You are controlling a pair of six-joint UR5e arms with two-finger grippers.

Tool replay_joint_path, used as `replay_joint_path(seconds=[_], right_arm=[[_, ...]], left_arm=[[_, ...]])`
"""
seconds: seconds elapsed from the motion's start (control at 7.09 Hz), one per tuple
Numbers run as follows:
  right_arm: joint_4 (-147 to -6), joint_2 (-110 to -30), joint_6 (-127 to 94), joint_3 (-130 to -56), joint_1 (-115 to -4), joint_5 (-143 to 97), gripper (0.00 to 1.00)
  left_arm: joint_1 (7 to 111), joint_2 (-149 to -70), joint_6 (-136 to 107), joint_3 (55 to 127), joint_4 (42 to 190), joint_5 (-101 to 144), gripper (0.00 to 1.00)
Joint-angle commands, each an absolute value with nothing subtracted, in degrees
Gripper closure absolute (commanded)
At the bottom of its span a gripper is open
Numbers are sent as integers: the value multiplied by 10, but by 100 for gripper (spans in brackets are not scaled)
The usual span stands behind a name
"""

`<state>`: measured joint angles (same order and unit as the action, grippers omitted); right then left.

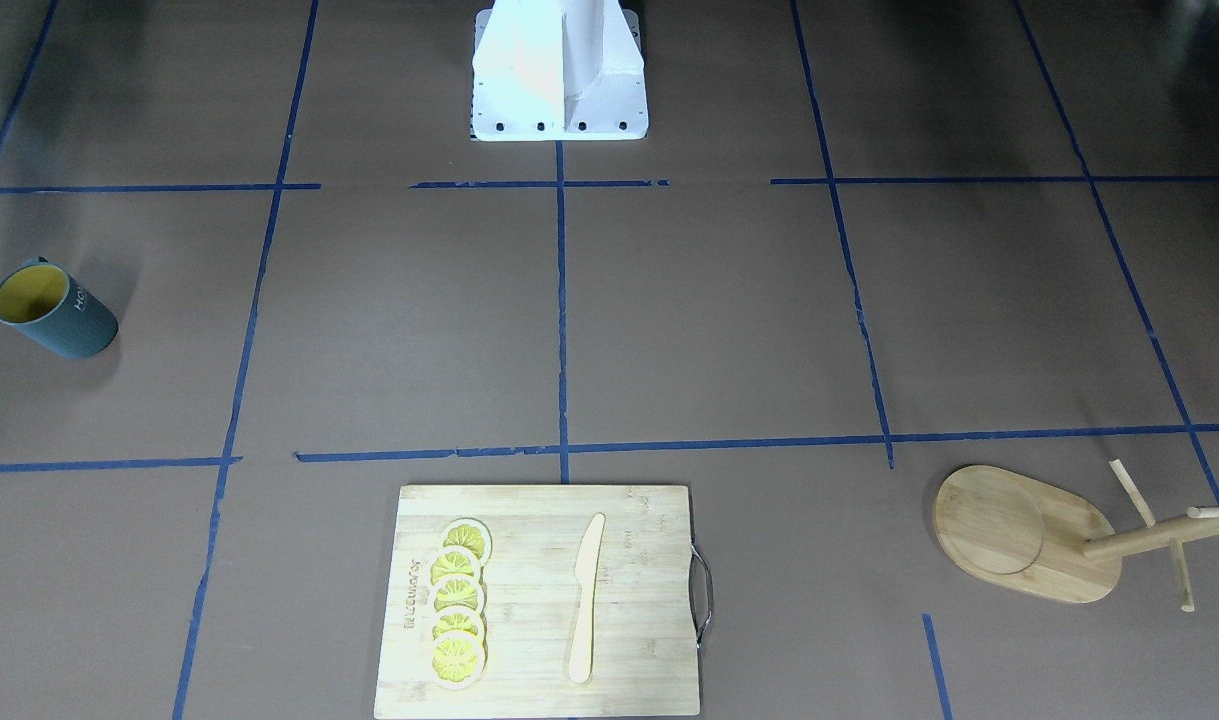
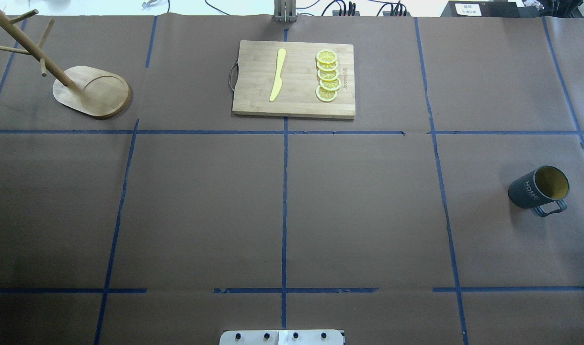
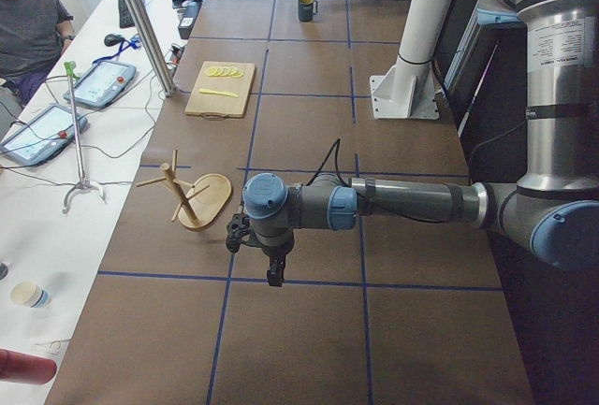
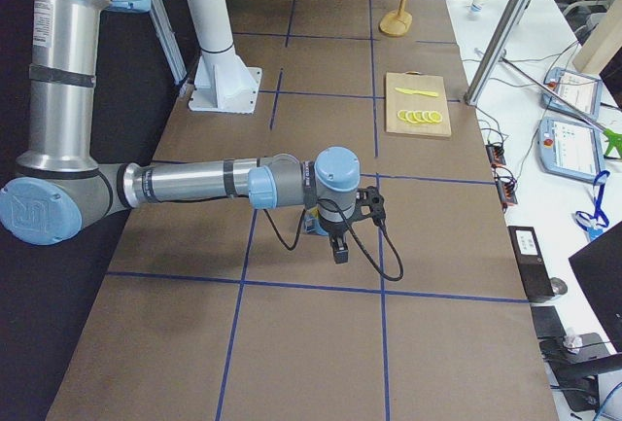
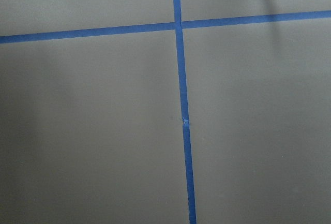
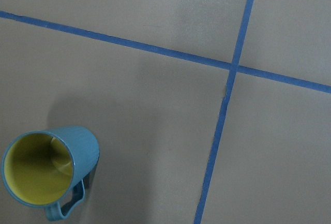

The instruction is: Hang cup on storage rack

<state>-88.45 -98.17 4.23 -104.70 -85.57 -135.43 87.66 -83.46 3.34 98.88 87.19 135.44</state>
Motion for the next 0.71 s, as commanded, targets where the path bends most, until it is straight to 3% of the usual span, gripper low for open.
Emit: replay_joint_path(seconds=[0.0,0.28,0.56], right_arm=[[-884,-981,42,-1048,-854,-1354,0],[-863,-973,-49,-1050,-812,-1354,0],[-749,-982,-179,-1048,-754,-1335,0]], left_arm=[[876,-834,33,989,873,1354,0],[875,-835,33,989,872,1355,0],[875,-838,33,988,872,1354,0]])
